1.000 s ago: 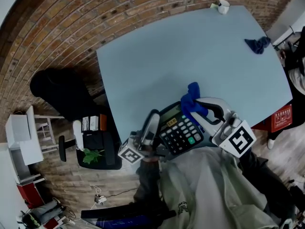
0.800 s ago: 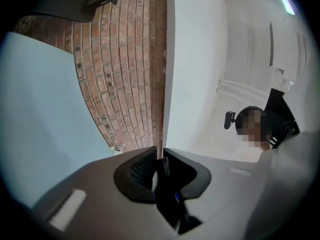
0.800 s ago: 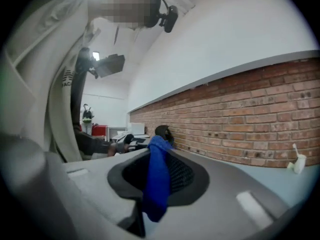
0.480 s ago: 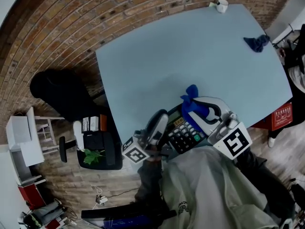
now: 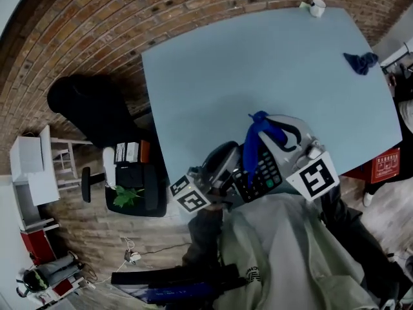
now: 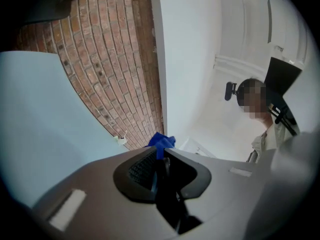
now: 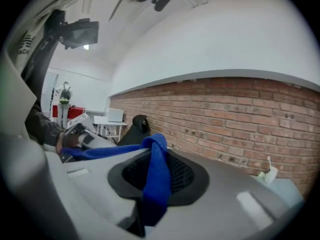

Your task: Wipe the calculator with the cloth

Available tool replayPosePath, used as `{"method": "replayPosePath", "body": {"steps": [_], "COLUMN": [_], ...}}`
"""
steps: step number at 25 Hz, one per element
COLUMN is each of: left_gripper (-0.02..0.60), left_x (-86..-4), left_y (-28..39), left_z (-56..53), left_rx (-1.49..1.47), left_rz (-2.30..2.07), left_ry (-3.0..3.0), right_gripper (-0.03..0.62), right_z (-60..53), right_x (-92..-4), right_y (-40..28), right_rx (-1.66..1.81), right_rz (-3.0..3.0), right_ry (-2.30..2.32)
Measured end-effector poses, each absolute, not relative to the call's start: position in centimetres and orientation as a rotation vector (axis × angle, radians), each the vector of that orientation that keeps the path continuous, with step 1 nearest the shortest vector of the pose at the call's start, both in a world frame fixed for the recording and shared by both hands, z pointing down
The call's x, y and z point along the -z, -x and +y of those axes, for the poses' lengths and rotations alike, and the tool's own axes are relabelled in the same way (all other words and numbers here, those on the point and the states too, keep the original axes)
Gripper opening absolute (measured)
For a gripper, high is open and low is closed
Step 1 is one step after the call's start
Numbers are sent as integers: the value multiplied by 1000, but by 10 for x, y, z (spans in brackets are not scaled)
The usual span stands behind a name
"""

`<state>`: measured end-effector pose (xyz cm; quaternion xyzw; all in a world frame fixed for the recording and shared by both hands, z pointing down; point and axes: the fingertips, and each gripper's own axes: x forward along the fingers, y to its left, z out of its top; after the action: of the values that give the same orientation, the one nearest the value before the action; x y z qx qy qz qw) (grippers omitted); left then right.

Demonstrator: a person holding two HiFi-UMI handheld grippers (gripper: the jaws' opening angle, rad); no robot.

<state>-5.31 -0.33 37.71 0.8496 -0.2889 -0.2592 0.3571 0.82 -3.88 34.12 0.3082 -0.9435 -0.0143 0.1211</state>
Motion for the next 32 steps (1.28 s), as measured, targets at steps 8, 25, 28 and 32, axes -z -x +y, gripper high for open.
{"method": "replayPosePath", "body": {"steps": [8, 25, 28, 32], "left_gripper": [37, 38, 44, 43], "left_x": [-386, -383, -377, -373], "left_y": [39, 111, 120, 130], "left_z": [1, -22, -18, -14], "left_rx": [625, 927, 997, 1077], "left_rz": [-723, -964, -924, -909], "left_ry": [-2191, -1996, -1966, -1925], "right_gripper": [75, 75, 75, 75], "right_z": [-24, 117, 68, 39], "right_x": [-345, -366, -358, -356], "right_y": [24, 52, 23, -9], "right_rx": [123, 273, 271, 126], "right_rz": [-2804, -2652, -2699, -2724], "right_ry": [-709, -1, -190, -385]}}
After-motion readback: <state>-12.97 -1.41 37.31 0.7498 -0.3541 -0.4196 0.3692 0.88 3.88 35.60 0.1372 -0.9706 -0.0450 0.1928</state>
